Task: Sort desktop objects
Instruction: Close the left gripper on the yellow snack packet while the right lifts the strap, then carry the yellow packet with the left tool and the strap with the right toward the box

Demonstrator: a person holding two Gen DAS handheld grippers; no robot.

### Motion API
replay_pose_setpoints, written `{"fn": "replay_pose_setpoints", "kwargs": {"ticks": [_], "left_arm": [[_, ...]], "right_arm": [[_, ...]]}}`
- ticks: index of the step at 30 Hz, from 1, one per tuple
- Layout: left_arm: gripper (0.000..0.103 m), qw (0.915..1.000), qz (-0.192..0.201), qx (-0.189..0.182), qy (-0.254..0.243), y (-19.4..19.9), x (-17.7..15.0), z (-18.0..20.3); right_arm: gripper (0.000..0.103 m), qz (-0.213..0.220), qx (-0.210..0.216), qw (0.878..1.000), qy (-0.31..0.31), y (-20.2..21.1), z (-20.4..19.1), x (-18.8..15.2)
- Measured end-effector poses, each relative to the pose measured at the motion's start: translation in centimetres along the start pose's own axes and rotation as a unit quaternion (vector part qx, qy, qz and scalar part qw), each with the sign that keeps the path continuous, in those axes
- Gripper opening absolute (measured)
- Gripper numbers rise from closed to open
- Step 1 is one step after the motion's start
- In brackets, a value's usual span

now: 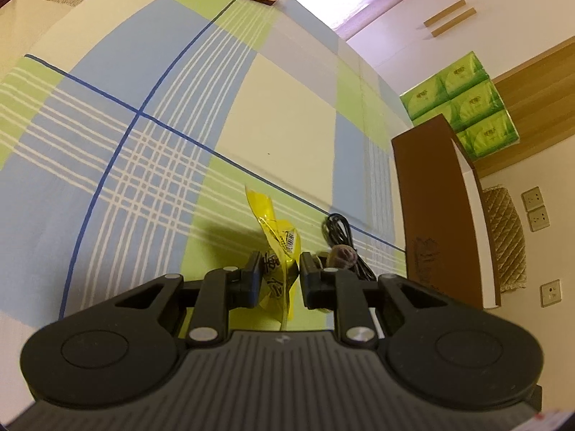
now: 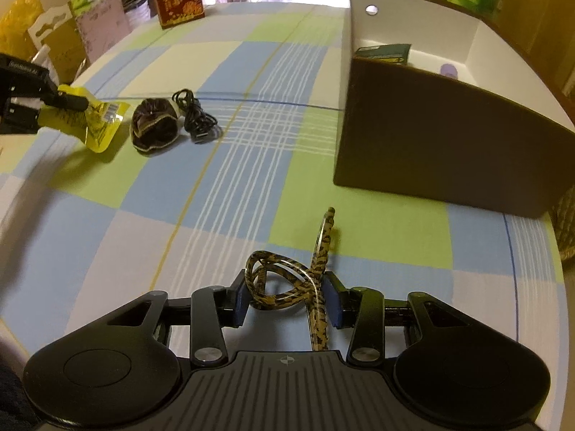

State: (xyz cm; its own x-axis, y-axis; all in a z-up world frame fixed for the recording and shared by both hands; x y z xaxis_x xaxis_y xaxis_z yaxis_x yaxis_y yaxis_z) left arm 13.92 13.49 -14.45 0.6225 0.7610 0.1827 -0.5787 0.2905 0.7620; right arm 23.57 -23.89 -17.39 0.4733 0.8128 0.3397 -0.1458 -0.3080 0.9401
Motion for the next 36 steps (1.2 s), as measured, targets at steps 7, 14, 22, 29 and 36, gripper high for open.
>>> {"fn": "replay_pose_setpoints", "kwargs": {"ticks": [7, 14, 22, 29, 36], "left_arm": [[0.017, 0.9994, 0.008, -0.021, -0.027, 1.9, -0.8, 2.8], [0.017, 0.9956, 0.018, -0.063, -0.067, 2.8, -0.9, 7.7], [0.017, 0.9854, 0.0, -0.115, -0.126, 1.3, -1.4, 14.7], [0.017, 0.9735, -0.03, -0.141, -0.177, -1.0, -2.3, 20.4], [0.017, 0.9627, -0.036, -0.148, -0.224, -3.2, -1.0, 26.2]], "right_arm": [[0.039, 0.014, 0.003, 0.999, -0.037, 2.4, 1.6, 0.3], [0.039, 0.04, 0.018, 0.998, -0.055, 6.0, 2.8, 1.1], [0.039, 0.076, 0.011, 0.995, -0.057, 9.6, 4.4, 2.6], [0.039, 0.105, -0.004, 0.993, -0.053, 12.0, 6.8, 3.9], [0.039, 0.143, -0.022, 0.989, -0.032, 13.9, 9.7, 7.3]]}}
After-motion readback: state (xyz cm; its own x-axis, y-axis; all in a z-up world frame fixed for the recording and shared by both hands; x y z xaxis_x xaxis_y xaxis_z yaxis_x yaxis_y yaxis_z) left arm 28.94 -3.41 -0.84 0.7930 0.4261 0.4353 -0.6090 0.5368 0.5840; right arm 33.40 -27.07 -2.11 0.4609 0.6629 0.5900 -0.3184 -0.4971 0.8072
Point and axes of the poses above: each gripper's, at about its wrist camera, not at the fingertips, and y roughly against the way its jaws point, z to its right, x to its top, the point moved 4 cm from there along -y, roughly the way its jaws point, and after that the axes turned 11 degrees about -z, right-handed, at the moved point
